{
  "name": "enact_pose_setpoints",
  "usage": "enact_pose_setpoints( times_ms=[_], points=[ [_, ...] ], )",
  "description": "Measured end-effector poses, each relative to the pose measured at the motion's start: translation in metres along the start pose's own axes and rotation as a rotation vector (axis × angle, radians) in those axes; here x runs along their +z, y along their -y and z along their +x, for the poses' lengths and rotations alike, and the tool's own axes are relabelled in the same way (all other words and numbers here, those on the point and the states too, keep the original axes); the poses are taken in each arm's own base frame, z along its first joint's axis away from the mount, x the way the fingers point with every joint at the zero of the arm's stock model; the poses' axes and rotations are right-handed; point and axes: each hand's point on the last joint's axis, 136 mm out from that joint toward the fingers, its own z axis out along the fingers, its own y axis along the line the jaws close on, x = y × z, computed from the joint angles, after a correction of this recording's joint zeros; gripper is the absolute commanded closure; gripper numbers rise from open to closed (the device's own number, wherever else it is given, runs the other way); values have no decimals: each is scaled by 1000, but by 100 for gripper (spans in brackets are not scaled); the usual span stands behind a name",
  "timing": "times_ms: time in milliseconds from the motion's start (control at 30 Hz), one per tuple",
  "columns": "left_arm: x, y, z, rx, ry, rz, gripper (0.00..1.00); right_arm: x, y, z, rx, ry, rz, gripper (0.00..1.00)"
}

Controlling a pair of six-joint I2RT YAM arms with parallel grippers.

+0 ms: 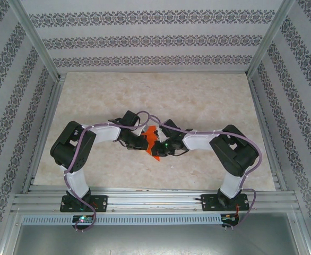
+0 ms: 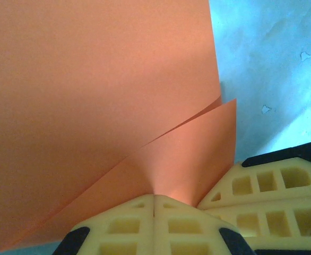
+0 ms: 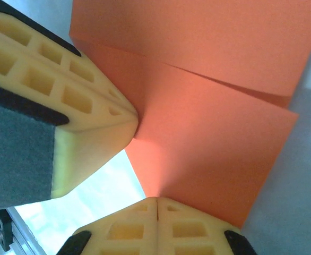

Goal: Fold a paper plane with a square sheet of paper (fold left side to right side)
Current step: Third fold the triangle at the center of the table.

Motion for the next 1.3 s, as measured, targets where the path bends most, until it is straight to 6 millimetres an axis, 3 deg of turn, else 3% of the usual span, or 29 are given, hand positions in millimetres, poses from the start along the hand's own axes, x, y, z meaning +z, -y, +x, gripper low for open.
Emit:
enact_pose_setpoints(
  times_ms=[1300],
  points=[
    [2,2,0,-1,-20,13,100,-14,12,30,0,4,-2,100]
  ],
)
